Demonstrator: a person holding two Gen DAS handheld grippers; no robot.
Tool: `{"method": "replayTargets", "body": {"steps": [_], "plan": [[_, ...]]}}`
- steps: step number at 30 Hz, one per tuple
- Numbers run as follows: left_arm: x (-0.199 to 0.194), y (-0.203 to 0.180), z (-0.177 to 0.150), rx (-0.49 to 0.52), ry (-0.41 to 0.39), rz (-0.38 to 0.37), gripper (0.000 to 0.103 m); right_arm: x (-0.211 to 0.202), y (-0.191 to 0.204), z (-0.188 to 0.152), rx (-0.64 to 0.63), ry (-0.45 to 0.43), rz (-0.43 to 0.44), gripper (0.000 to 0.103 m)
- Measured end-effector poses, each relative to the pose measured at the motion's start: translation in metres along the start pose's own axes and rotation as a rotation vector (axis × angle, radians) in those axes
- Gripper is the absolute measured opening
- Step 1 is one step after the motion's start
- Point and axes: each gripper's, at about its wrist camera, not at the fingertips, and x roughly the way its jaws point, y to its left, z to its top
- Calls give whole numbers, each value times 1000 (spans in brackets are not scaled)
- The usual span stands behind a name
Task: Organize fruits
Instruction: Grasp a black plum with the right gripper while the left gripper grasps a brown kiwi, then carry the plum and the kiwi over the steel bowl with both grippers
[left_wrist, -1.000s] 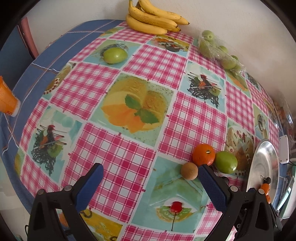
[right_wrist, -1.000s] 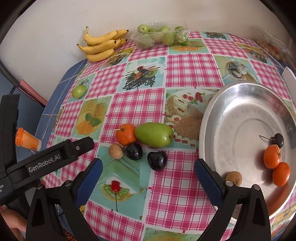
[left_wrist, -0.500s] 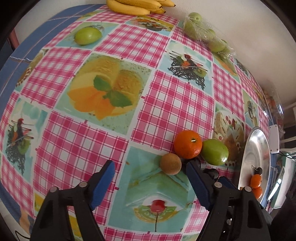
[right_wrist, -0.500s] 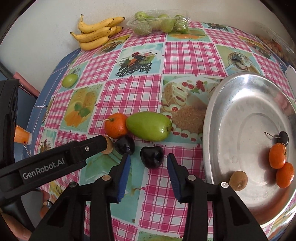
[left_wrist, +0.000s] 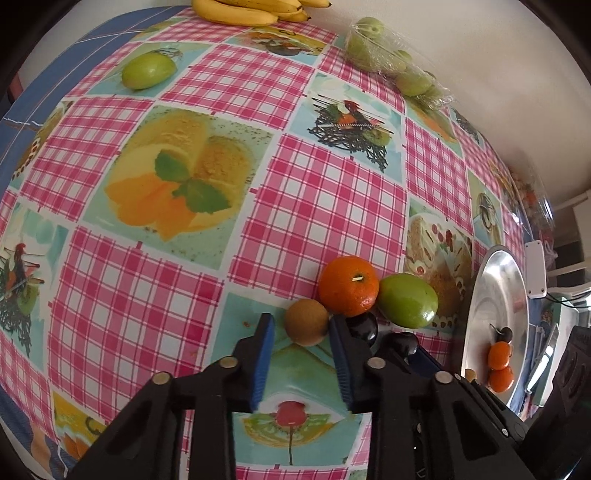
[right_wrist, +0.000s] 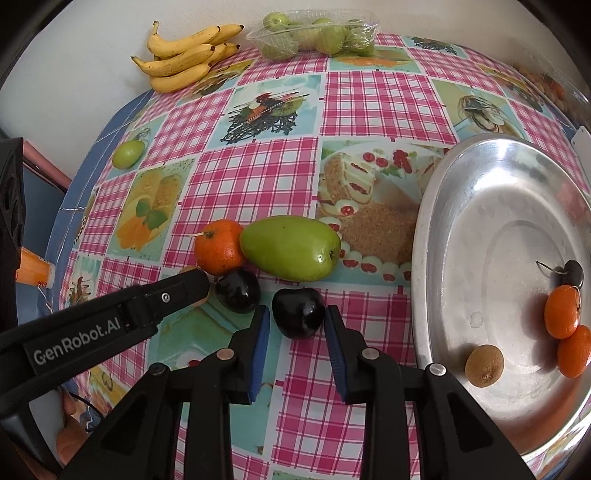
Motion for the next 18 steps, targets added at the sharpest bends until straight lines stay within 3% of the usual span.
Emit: {"method": "replayTargets", "body": {"steps": [9, 18], "plan": [[-6, 0, 0, -5, -14, -17, 27, -5, 1, -1, 2, -18, 11, 29], [-44, 1, 7, -5, -148, 6, 27, -38, 0, 6, 20, -114, 61, 29]]}}
